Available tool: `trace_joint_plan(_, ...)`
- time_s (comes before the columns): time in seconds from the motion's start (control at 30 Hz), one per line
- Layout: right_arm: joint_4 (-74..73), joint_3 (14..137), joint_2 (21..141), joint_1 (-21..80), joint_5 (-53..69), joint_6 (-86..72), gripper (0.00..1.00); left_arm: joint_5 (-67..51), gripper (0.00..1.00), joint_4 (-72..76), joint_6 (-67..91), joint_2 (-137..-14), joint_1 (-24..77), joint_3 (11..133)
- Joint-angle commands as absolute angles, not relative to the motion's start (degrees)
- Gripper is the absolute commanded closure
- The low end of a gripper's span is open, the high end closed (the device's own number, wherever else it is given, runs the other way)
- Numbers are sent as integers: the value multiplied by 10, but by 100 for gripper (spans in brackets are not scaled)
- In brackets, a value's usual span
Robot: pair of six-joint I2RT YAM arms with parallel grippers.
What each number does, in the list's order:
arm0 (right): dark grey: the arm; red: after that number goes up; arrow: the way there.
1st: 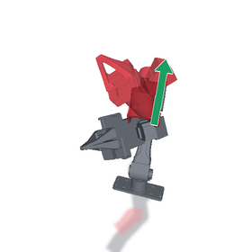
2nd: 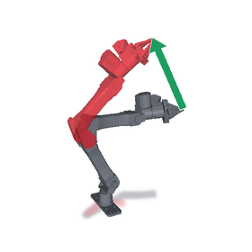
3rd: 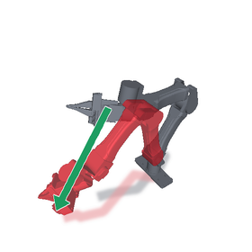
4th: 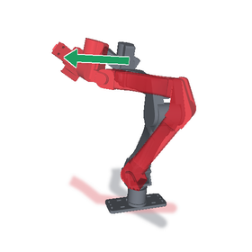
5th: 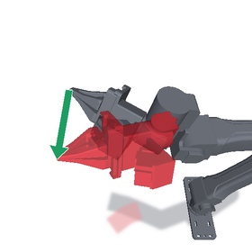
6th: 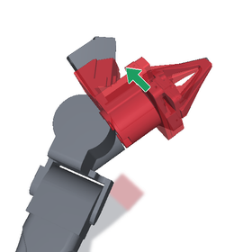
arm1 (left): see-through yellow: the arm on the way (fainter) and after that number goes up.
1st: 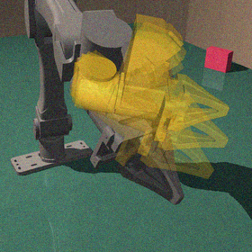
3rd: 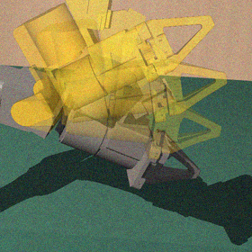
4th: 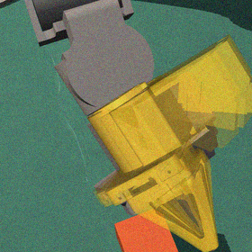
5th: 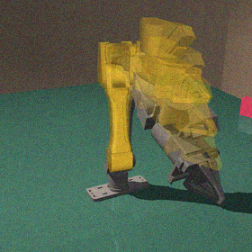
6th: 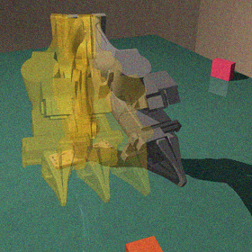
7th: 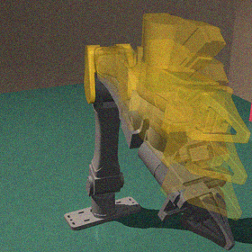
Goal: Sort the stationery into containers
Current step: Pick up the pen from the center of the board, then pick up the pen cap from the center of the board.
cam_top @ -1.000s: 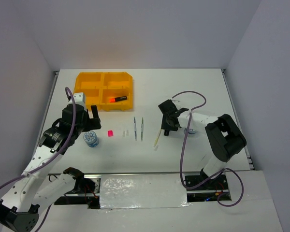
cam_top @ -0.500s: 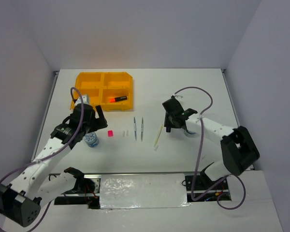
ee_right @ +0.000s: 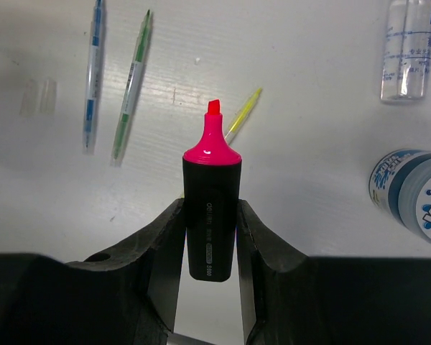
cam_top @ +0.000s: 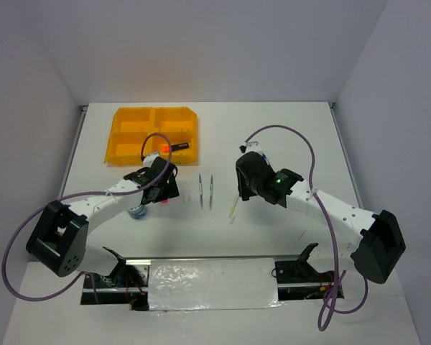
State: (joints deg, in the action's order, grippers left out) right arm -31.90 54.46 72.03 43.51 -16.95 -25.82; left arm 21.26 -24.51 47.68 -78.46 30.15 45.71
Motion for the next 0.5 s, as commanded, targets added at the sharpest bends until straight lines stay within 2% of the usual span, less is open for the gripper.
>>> trace_joint_plan(0.0,-332,563,699,446,-182,-242,79,239,14,-208,493,-816,302,475)
trace_joint_plan(0.17,-328,554,700,450,-180,-239,80,234,23,-209,486,-874,299,494)
trace_joint_plan(0.3,-325,551,695,453,-178,-240,80,234,24,-203,488,-892,296,484)
trace_joint_plan(0.47,-323,551,685,457,-171,-241,81,228,35,-193,483,-904,286,478)
